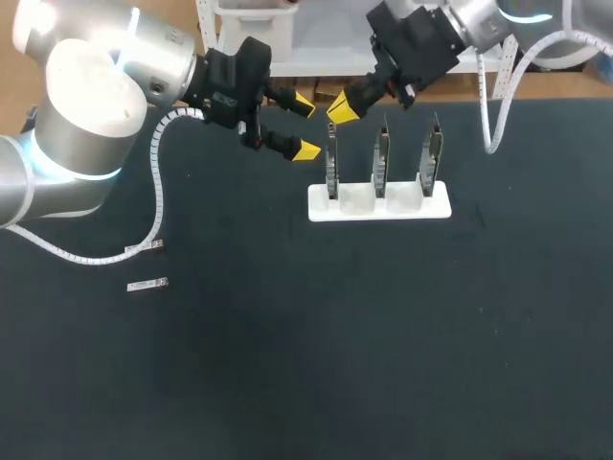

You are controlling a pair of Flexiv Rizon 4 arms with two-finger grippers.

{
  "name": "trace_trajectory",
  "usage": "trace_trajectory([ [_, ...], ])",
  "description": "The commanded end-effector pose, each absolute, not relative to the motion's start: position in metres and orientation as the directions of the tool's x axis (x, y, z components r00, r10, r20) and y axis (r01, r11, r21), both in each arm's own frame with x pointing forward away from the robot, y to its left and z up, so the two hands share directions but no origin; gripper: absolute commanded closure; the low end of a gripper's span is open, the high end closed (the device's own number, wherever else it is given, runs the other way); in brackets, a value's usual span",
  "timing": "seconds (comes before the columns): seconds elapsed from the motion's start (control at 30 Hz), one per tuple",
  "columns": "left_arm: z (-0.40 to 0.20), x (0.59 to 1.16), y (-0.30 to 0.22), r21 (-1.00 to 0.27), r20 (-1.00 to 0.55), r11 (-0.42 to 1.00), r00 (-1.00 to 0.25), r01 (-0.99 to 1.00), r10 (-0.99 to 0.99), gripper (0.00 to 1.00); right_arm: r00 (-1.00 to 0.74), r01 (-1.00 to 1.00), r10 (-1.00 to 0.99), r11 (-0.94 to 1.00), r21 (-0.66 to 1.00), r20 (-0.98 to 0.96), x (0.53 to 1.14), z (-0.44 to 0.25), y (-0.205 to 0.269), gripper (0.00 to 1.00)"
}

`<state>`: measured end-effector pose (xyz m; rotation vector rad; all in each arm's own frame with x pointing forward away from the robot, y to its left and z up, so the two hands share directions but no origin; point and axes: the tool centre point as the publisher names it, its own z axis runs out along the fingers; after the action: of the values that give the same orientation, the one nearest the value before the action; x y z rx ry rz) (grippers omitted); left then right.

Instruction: Pick up the optical module with the left hand, and insert it into the network port with the right hand.

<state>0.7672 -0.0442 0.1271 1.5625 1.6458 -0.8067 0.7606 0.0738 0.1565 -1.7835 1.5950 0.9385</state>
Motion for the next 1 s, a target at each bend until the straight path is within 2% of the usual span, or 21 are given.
trace_trajectory([
  [0.03,0.128,0.769,-0.045,0.031,-0.833,0.069,-0.012,0.997,0.553,0.0,0.045,-0.989,-0.599,-0.138,0.048,-0.799,0.765,0.155,0.078,1.0],
  [1.0,0.128,0.769,-0.045,0.031,-0.833,0.069,-0.012,0.997,0.553,0.0,0.018,-0.986,-0.6,-0.142,0.084,-0.8,0.772,0.145,0.08,1.0],
])
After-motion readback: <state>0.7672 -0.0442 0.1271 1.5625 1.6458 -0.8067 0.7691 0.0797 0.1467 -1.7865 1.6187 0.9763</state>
